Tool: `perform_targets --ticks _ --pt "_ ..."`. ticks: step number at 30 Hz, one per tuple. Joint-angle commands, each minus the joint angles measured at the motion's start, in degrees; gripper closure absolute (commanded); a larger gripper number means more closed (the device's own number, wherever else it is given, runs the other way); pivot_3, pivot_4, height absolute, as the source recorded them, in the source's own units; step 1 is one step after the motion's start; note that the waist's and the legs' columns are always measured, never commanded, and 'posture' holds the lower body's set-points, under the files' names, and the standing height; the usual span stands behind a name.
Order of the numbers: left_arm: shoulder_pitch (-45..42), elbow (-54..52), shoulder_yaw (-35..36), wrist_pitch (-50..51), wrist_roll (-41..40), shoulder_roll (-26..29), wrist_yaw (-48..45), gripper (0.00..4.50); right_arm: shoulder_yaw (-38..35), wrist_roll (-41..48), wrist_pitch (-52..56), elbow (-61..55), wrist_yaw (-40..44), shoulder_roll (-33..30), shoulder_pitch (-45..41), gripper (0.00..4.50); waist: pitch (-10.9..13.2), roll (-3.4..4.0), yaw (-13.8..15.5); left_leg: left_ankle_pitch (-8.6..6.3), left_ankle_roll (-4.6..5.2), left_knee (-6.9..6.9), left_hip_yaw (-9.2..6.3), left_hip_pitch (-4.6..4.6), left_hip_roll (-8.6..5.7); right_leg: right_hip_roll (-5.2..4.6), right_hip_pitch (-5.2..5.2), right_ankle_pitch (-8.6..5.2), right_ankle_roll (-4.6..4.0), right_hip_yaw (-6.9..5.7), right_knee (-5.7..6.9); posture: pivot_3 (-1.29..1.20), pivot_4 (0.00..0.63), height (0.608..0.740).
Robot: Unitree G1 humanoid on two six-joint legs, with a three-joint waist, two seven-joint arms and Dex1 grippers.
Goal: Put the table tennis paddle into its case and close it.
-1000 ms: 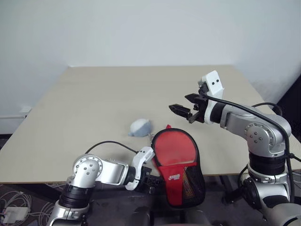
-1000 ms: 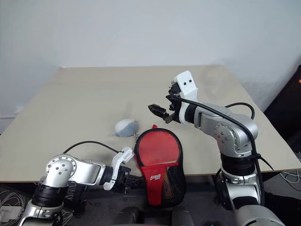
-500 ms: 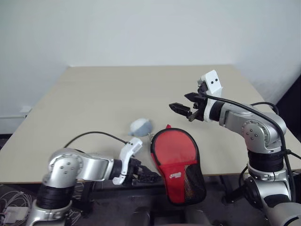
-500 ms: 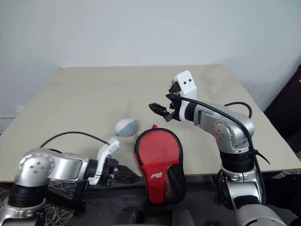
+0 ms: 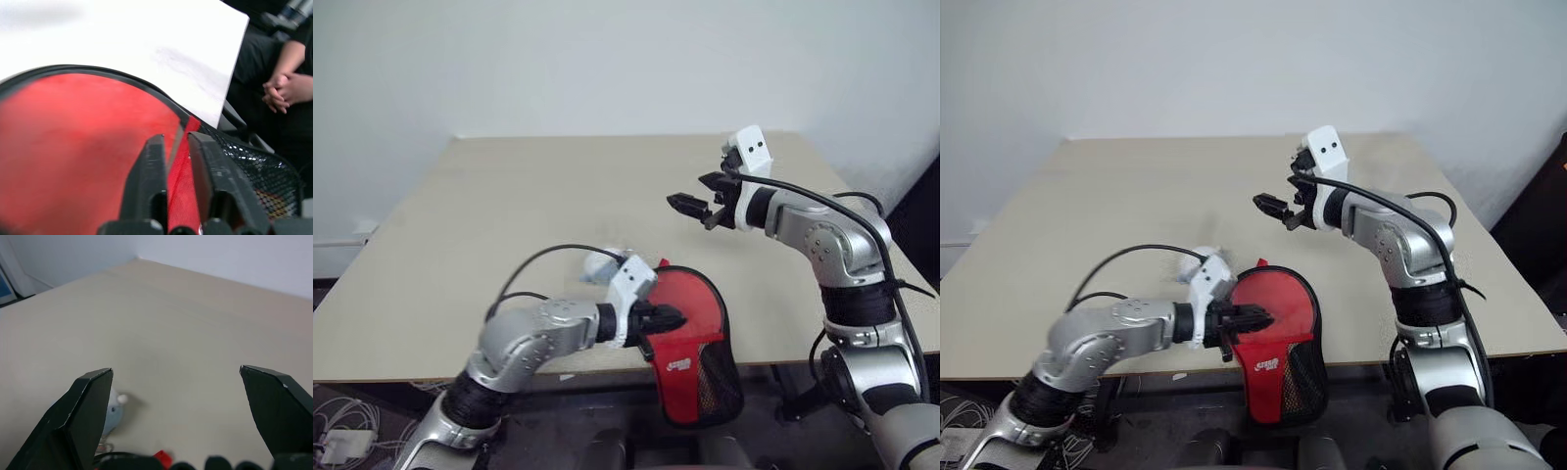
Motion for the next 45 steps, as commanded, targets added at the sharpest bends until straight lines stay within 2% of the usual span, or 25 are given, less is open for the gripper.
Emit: perform_targets --ticks 1,4,12,18,25,27,31,36,45 --pt "-0.6 3.2 -3.6 -7.3 7.8 -1.6 -3.6 3.74 2.1 -2.3 -4.4 5.5 3.0 1.8 -5.3 0.0 0.0 0.03 0.0 0.0 0.01 0.0 0.0 0.0 0.0 0.0 0.0 0.0 0.01 0.0 0.01 0.0 0.0 0.734" --pt "-0.6 5.7 -6.1 -12.3 13.2 -2.1 -7.0 3.74 5.1 -4.4 -6.8 12.0 6.3 3.8 -9.0 0.0 0.1 0.08 -0.1 0.01 0.01 0.04 0.02 0.02 0.02 0.04 0.01 -0.02 0.05 0.02 0.04 0.0 0.0 0.734" --pt "-0.7 14.4 -7.2 -22.3 22.4 -6.4 -11.6 3.74 11.7 -11.0 -16.7 30.6 15.4 10.9 -16.7 0.0 0.1 0.12 0.0 0.01 0.01 0.08 -0.1 0.0 0.01 0.06 0.04 0.03 0.02 -0.06 0.06 0.0 0.0 0.734" --pt "0.4 17.4 -6.1 -23.5 24.8 -9.2 -13.1 3.74 12.8 -15.9 -24.8 46.2 19.4 17.2 -23.3 0.0 0.1 0.16 -0.1 0.01 0.01 0.07 -0.15 0.01 0.02 0.1 -0.02 0.04 0.02 -0.07 0.21 0.0 0.0 0.734" --pt "0.9 20.3 -6.5 -27.0 29.2 -9.8 -13.7 3.74 11.5 -19.8 -32.3 59.7 20.7 22.6 -28.5 0.0 0.1 0.17 0.0 0.02 -0.03 0.08 -0.23 0.07 0.02 0.14 0.0 0.04 0.01 -0.12 0.25 0.0 0.0 0.734" --pt "0.9 21.2 -6.4 -27.6 29.8 -10.4 -14.0 3.74 10.9 -20.6 -33.7 62.6 20.2 23.9 -29.4 0.0 0.1 0.17 0.0 0.02 -0.03 0.08 -0.24 0.09 0.01 0.14 0.0 0.04 0.01 -0.12 0.25 0.0 0.0 0.734" --pt "0.5 23.0 -6.4 -29.3 33.0 -11.2 -12.7 4.47 9.7 -22.0 -35.3 66.7 18.7 26.2 -30.5 0.0 0.1 0.18 -0.1 0.02 -0.04 0.08 -0.27 0.09 0.01 0.14 0.0 0.04 0.0 -0.13 0.28 0.0 0.0 0.734" --pt "0.7 24.1 -6.4 -30.6 36.1 -12.5 -12.0 4.47 8.8 -24.3 -35.5 70.4 16.4 28.6 -30.6 0.0 0.1 0.19 -0.1 0.04 -0.08 0.07 -0.28 0.13 0.01 0.15 0.01 0.05 0.0 -0.13 0.34 0.0 0.0 0.734" --pt "1.7 23.5 -6.3 -30.1 37.2 -13.2 -13.1 4.47 9.0 -29.1 -36.1 73.1 15.2 29.8 -29.0 0.0 0.1 0.18 -0.2 0.06 -0.1 0.14 -0.32 0.15 -0.06 0.16 -0.03 0.02 0.0 -0.09 0.76 0.0 0.0 0.734"
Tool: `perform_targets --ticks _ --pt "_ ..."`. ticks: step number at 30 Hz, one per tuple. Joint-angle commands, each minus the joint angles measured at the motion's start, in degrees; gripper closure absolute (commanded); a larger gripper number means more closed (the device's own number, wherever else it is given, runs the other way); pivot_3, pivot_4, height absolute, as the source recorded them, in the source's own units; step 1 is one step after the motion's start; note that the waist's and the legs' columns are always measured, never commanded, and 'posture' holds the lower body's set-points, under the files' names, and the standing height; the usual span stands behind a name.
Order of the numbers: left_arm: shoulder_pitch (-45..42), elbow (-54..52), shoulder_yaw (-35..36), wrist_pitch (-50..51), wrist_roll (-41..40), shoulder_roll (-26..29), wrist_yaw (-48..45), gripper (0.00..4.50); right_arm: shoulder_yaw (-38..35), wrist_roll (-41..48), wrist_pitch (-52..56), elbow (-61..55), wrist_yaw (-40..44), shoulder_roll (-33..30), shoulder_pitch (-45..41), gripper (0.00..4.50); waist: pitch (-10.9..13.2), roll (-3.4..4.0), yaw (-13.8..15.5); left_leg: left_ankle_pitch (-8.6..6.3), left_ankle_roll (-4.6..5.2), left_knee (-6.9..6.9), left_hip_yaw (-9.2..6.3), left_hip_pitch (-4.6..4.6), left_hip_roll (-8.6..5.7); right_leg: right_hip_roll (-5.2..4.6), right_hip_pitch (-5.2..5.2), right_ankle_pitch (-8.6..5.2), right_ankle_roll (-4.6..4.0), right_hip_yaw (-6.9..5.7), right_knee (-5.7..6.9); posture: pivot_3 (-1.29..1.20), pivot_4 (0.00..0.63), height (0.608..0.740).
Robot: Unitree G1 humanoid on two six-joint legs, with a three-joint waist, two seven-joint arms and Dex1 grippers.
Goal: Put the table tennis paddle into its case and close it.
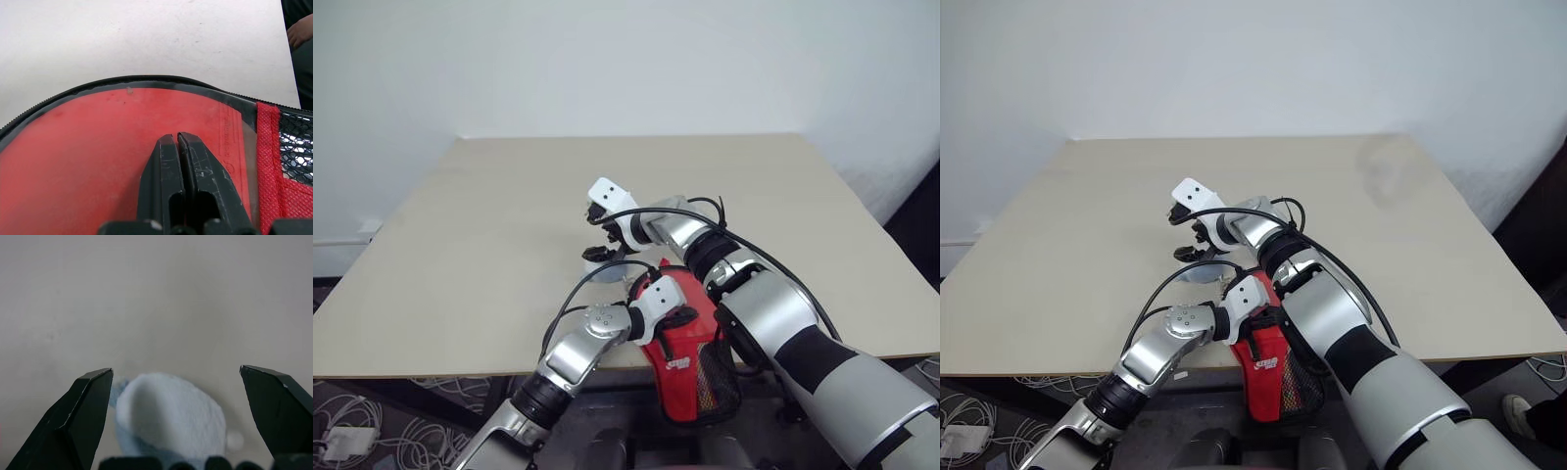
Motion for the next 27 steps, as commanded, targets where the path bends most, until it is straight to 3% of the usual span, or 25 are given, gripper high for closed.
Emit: perform_targets --ticks 1,20,23,27 --pt "0.8 0.3 -0.4 0.8 1.6 -0.1 -0.4 4.47 -0.7 -1.7 -1.5 -0.3 -0.8 0.0 -0.4 0.0 0.0 0.0 -0.2 0.01 -0.01 0.01 -0.02 0.0 0.0 0.0 0.0 0.0 0.0 -0.01 0.02 0.0 0.0 0.734" --pt "-1.1 7.0 -0.3 -5.2 5.0 -2.1 -3.4 4.47 -0.2 -7.3 0.2 1.6 -2.3 1.3 2.9 0.0 -0.1 0.12 -0.2 0.05 -0.07 0.09 -0.1 0.08 -0.02 0.01 0.07 0.0 0.0 -0.06 0.11 0.0 0.0 0.734" --pt "-1.3 7.5 0.0 -5.4 5.3 -2.4 -3.7 4.5 0.2 -7.9 0.5 1.7 -1.6 1.4 3.2 0.55 -0.1 0.14 -0.2 0.05 -0.06 0.1 -0.1 0.08 -0.03 0.01 0.07 0.0 0.0 -0.06 0.12 0.0 0.0 0.734" --pt "-1.8 8.5 0.4 -5.9 5.5 -2.5 -3.9 4.5 0.6 -8.7 0.8 1.7 -0.9 1.3 3.6 1.9 -0.2 0.18 -0.2 0.05 -0.06 0.14 -0.12 0.09 -0.03 0.01 0.08 0.0 0.0 -0.08 0.13 0.0 0.0 0.734"
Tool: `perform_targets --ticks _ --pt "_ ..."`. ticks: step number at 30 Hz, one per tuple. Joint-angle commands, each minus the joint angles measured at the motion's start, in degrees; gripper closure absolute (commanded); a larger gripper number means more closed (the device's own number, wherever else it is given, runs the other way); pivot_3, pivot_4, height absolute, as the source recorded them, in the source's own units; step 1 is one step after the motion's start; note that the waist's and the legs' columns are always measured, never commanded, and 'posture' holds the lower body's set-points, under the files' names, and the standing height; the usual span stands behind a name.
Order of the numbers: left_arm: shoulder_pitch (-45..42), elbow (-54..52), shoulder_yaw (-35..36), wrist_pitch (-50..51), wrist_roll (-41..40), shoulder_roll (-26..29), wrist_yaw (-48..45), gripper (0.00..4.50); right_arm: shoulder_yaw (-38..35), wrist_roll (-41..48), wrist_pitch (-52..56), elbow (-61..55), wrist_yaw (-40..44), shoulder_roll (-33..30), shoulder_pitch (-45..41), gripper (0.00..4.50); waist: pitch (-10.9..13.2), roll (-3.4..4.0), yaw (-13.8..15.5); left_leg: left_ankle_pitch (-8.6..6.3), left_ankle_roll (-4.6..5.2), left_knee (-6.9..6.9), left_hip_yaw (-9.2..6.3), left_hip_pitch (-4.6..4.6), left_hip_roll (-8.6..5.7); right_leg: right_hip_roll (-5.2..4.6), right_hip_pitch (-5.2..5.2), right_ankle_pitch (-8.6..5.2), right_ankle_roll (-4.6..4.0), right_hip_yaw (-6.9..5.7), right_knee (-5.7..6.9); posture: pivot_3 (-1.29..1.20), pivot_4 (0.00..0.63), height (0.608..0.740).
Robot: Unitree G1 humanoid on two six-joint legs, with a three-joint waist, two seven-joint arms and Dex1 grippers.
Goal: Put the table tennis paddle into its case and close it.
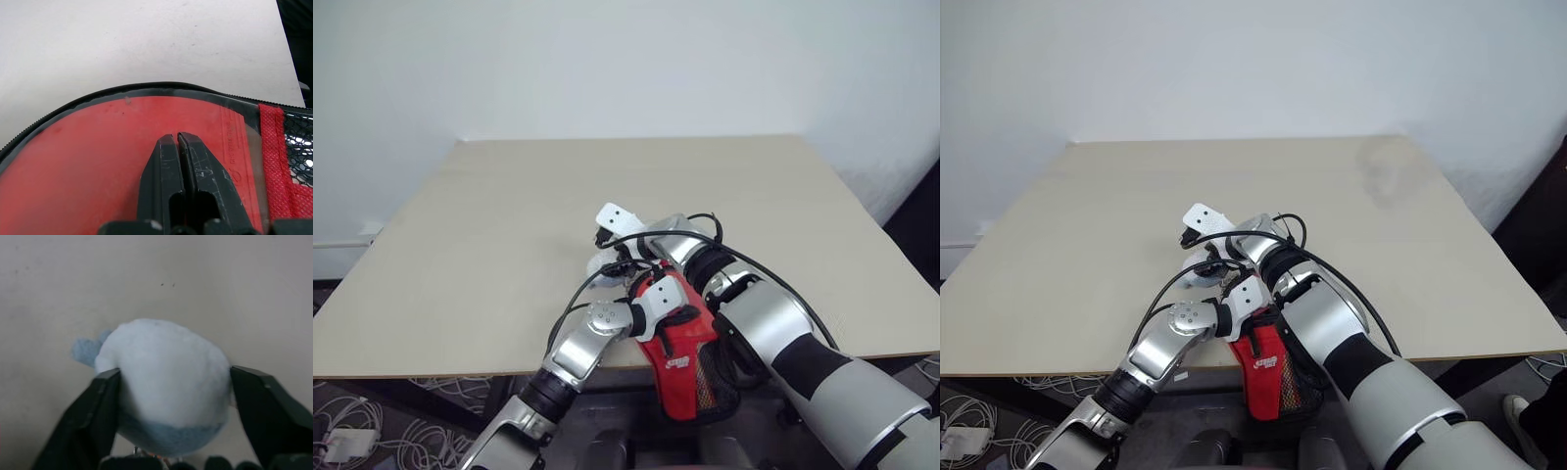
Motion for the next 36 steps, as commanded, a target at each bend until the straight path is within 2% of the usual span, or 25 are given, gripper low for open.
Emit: perform_targets --ticks 1,7,9,22,36 --pt "-0.2 2.7 -0.3 0.4 1.5 -0.3 -0.4 4.5 0.4 -1.5 0.2 -0.3 0.3 0.1 0.3 2.28 0.0 0.03 0.0 0.0 0.0 0.01 -0.01 0.01 0.0 0.0 0.0 0.0 0.0 -0.01 0.0 0.0 0.0 0.734" --pt "-0.6 3.6 0.0 0.1 1.7 -0.5 -0.7 4.5 0.4 -2.0 0.0 -0.5 1.2 -0.1 0.2 4.18 -0.1 0.06 0.0 0.0 0.0 0.04 -0.04 0.02 -0.01 0.0 0.0 0.0 0.0 -0.03 0.02 0.0 0.0 0.734" --pt "-0.8 3.9 0.1 -0.1 1.7 -0.6 -0.8 4.5 0.2 -2.0 -0.2 -0.5 1.2 -0.2 0.1 4.47 -0.1 0.07 0.0 0.0 0.0 0.05 -0.05 0.03 -0.01 0.0 0.01 0.0 0.0 -0.03 0.02 0.0 0.0 0.734" --pt "-1.7 8.1 0.8 -3.5 3.6 -1.8 -0.3 4.5 -2.3 -0.9 -1.6 -0.8 -1.5 -1.0 -1.5 4.47 -0.1 0.08 0.0 0.0 0.0 0.07 -0.07 0.02 -0.02 0.0 0.03 0.0 0.0 -0.05 0.04 0.0 0.0 0.734" --pt "-1.2 10.3 3.3 3.5 1.9 -5.0 -2.1 4.5 -4.3 -0.7 -2.2 -0.6 -3.8 -1.0 -2.2 4.47 -0.1 0.09 0.0 0.0 0.0 0.17 -0.2 0.02 -0.05 0.0 0.08 0.0 0.0 -0.14 0.04 0.0 0.0 0.734"
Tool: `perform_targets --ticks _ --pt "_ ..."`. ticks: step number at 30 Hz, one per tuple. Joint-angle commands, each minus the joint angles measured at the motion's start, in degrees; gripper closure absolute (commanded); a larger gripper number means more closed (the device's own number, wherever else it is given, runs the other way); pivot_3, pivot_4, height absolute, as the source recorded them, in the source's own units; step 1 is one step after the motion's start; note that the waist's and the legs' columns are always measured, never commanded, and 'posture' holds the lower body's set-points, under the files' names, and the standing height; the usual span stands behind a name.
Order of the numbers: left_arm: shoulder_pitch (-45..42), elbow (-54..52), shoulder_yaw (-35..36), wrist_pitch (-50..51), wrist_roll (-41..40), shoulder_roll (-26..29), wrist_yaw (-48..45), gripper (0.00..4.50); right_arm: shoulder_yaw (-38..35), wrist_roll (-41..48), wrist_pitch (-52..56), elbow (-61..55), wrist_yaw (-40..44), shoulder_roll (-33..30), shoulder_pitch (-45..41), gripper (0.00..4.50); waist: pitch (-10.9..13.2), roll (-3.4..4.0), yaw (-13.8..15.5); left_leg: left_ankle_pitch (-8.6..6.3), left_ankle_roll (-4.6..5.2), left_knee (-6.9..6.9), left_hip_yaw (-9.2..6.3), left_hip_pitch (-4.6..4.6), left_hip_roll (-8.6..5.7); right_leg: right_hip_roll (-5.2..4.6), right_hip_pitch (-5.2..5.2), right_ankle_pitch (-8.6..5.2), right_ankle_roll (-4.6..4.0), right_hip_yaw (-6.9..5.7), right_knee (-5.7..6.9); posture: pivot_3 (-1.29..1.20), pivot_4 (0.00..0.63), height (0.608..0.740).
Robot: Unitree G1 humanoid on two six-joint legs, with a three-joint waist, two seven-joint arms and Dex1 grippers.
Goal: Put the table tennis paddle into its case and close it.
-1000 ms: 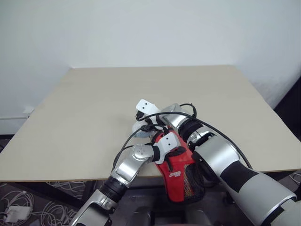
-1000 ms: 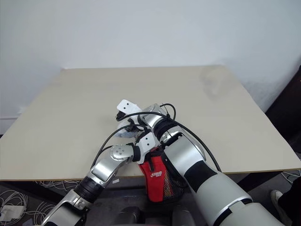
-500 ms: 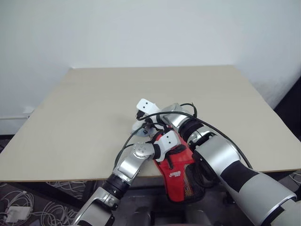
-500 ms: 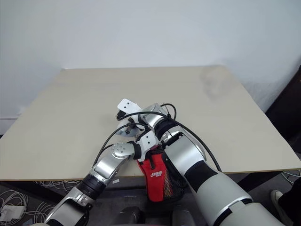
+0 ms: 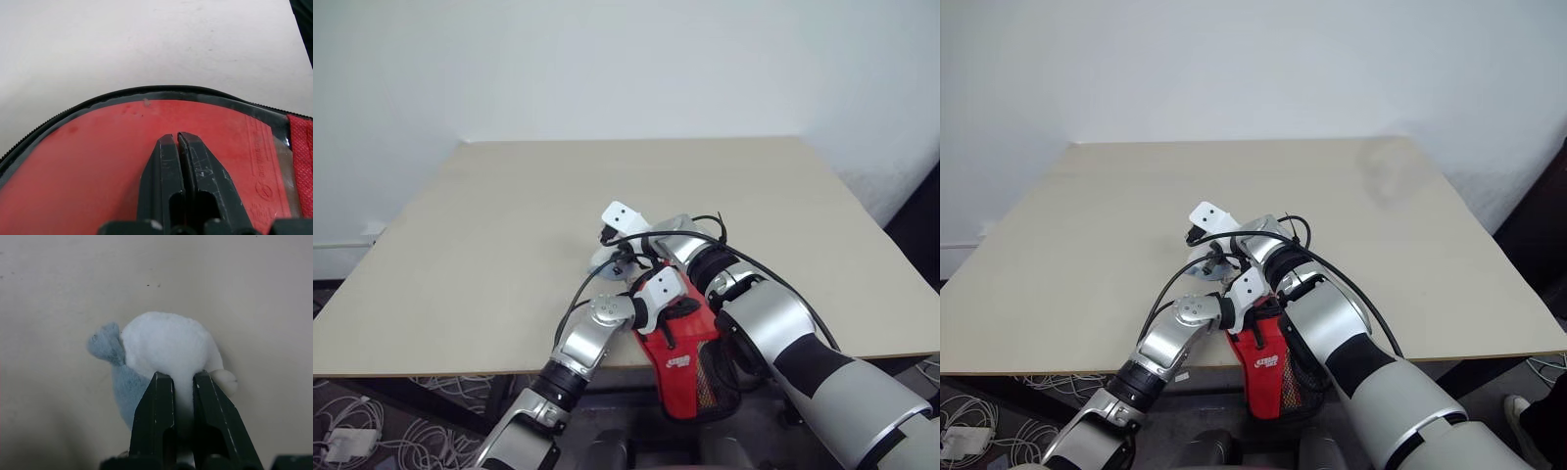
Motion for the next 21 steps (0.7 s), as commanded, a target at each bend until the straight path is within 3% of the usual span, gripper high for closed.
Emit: perform_targets --ticks 1,21 --pt "1.0 3.6 -0.9 3.1 0.5 -0.4 -0.1 4.5 -1.3 0.3 -1.2 -1.1 -1.4 -0.4 -2.6 4.47 0.0 0.0 0.0 0.0 0.0 0.01 -0.01 0.0 0.0 0.0 0.01 0.0 0.0 -0.01 0.0 0.0 0.0 0.734" --pt "2.8 2.5 -1.8 3.5 1.3 -0.7 -0.3 4.5 -4.8 -1.0 -3.8 0.5 -12.1 -6.8 -3.5 4.47 -0.2 0.08 0.0 0.0 0.0 0.01 -0.05 0.0 -0.03 -0.01 0.13 0.0 0.0 -0.02 -0.02 0.0 0.0 0.734"
